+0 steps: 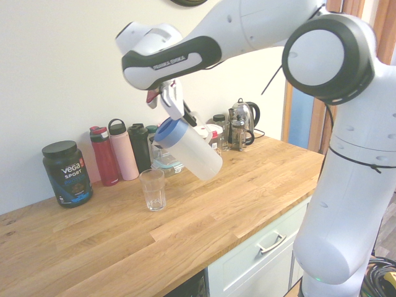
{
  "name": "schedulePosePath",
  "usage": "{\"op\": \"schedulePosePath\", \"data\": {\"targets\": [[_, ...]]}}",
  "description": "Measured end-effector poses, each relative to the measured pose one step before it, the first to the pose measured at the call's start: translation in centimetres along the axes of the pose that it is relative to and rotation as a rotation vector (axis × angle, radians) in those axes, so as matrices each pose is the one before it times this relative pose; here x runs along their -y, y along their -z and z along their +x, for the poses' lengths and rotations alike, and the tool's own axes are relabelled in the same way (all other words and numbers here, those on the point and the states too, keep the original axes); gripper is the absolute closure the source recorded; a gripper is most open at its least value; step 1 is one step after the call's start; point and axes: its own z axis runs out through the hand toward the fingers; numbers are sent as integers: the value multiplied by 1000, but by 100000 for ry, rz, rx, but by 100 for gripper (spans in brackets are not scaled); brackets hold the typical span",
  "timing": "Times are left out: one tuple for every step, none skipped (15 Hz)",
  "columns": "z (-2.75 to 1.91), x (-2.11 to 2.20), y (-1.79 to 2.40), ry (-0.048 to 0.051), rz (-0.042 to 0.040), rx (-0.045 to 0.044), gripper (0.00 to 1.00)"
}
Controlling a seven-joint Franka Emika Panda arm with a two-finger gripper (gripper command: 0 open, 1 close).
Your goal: Pour me some water
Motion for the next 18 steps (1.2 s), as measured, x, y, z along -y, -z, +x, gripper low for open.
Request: {"op": "schedulePosePath", "data": {"targets": [[-235, -2448, -1200, -5502, 3637, -1056, 100], [-169, -2402, -1557, -5629, 3714, -146, 100], [-161, -2457, -1903, -5878, 3642, 719, 100], [-87, -2135, -1716, -5529, 3360, 823, 100], [-69, -2052, -1584, -5338, 2998, 678, 100], [-110, -1888, -1409, -5118, 2797, 555, 100], [-175, -1715, -1183, -5374, 2684, 323, 100], [-315, -1286, -766, -5103, 2389, -113, 100], [-521, -948, -438, -4985, 2453, -418, 100], [-631, -535, -12, -4638, 2278, -858, 100], [-633, -426, 189, -4497, 2576, -1318, 100], [-448, -293, 70, -4365, 2657, -1729, 100], [-271, -156, -151, -4268, 2799, -1861, 100], [-39, -142, -436, -4458, 2750, -2066, 100], [85, -163, -530, -4181, 2266, -2275, 100], [125, -233, -455, -3912, 1677, -2751, 100], [143, -288, -326, -3869, 1342, -3086, 100], [68, -435, -282, -3945, 1300, -3426, 100]]}}
